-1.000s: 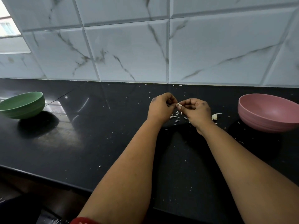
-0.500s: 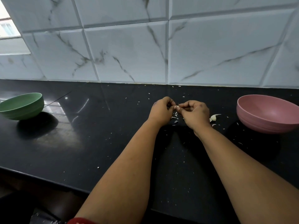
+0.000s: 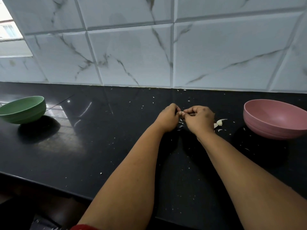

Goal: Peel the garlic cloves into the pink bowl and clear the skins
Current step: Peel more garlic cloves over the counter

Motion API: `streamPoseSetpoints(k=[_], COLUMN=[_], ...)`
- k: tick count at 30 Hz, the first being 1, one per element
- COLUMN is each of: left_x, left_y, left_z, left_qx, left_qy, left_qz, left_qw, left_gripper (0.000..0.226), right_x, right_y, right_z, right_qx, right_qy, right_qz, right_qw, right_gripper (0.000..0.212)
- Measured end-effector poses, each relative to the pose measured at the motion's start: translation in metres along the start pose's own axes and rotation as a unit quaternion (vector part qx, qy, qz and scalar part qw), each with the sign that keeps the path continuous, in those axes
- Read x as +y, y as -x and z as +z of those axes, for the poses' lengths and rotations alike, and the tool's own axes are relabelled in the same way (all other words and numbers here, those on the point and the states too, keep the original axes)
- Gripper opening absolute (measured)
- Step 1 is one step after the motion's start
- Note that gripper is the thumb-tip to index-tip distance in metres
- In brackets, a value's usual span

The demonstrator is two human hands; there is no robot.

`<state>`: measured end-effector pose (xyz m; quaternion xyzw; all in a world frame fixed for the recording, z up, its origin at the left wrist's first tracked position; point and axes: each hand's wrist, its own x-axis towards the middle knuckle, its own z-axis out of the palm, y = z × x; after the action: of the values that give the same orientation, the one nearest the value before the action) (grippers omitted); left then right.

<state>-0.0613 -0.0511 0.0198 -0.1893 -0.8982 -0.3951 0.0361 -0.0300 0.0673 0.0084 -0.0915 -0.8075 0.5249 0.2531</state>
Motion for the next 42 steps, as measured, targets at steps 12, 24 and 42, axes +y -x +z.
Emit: streamPoseSetpoints(k=[12,24,42], left_x=[0.008,0.001,0.008], left_y=[0.004,0.0,0.003], left_z=[0.01,0.005,0.007], left_qx=[0.003,0.13,0.114], left_qy=[0.0,0.129,0.274], left_qz=[-0.005,-0.05,-0.106], left_qw=[1.0,0.982,0.949], left_gripper=[0.007,0.006,0.006], right_x=[-0.003,0.002,-0.001], right_y=[-0.001,-0.001,0.0], right_z=[0.0,0.0,-0.004], right_qx=[0.038,0.026,-0.01], right_qy=[0.014,-0.036,-0.022], right_qz=[-0.003,0.001,-0.049], right_qw=[0.999,0.999,0.999], right_gripper=[0.003,0.009,0.015])
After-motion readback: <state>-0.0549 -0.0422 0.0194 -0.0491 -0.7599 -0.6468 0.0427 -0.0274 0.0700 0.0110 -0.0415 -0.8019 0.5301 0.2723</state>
